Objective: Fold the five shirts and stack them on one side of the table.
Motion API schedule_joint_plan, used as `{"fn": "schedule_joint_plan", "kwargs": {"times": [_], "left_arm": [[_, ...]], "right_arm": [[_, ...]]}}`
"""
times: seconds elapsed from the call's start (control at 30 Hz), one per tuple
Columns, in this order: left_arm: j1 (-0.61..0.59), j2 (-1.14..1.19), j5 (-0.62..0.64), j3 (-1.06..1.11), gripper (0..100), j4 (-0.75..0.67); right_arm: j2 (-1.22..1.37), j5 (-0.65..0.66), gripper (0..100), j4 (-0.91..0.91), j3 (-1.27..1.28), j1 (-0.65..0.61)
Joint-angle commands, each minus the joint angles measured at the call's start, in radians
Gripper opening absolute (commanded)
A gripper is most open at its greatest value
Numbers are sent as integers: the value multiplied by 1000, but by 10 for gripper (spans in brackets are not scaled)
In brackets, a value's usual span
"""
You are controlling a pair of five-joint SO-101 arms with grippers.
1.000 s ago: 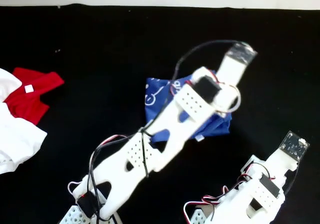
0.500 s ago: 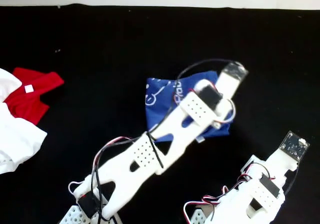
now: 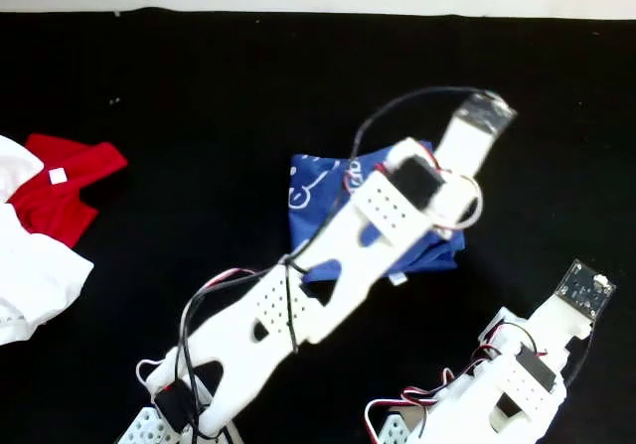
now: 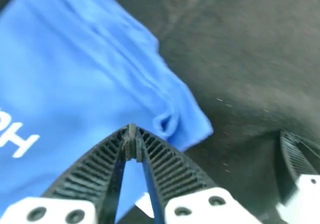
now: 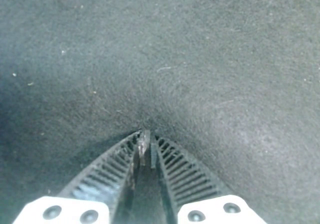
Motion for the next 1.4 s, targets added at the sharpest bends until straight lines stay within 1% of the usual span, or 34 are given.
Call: {"fn": "schedule_joint_plan", "kwargs": {"times": [0.0,0.27,0.37,0.5,0.63,0.8,0.87,0.97,1.13,1.27,1.37], "left_arm": [[-15,35,12,-33,8,5],[134,70,12,-30,8,8],[173,91,12,-33,8,14],[177,81,9,-38,8,20],[151,-12,9,-38,8,20],[73,-183,9,-38,8,31],[24,-231,9,-31,8,58],[-67,-243,12,-28,8,121],[-234,-160,12,56,8,129],[-309,-38,12,54,8,115],[-341,48,12,22,8,69]], "right_arm": [[-4,-6,9,-18,-30,15],[-4,-6,9,-18,-30,15],[-4,-6,9,-18,-30,15],[-4,-6,9,-18,-30,15],[-4,-6,9,-18,-30,15],[-4,-6,9,-18,-30,15],[-4,-6,9,-18,-30,15],[-4,-6,9,-18,-30,15],[-4,-6,9,-18,-30,15],[-4,-6,9,-18,-30,15],[-4,-6,9,-18,-30,15]]}}
